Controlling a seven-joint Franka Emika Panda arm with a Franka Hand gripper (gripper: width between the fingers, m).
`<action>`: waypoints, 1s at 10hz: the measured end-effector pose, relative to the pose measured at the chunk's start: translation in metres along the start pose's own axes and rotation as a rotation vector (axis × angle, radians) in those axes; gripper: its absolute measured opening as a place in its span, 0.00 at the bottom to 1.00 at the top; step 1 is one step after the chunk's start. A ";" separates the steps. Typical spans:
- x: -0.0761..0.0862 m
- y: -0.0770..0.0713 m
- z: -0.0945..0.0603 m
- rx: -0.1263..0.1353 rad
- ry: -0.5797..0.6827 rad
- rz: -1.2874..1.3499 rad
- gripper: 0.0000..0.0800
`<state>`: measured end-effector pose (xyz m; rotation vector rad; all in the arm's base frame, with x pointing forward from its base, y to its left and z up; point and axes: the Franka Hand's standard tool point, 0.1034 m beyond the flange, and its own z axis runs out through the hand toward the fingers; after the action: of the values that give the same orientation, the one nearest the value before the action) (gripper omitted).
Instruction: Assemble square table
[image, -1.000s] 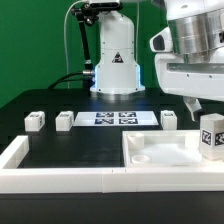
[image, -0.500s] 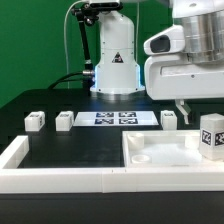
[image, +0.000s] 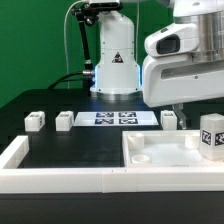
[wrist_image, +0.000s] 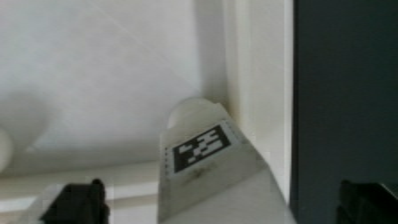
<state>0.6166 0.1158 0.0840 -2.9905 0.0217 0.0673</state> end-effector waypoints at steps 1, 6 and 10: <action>0.000 0.000 0.000 0.000 0.000 -0.079 0.81; 0.010 0.000 -0.002 -0.056 0.055 -0.453 0.81; 0.011 0.002 -0.002 -0.056 0.054 -0.450 0.39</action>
Offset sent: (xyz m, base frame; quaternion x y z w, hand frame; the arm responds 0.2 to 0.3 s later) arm 0.0122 -0.0143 0.0018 -0.0659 0.0488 -0.3507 0.9329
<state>0.6272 0.1136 0.0851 -2.9701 -0.6515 -0.0653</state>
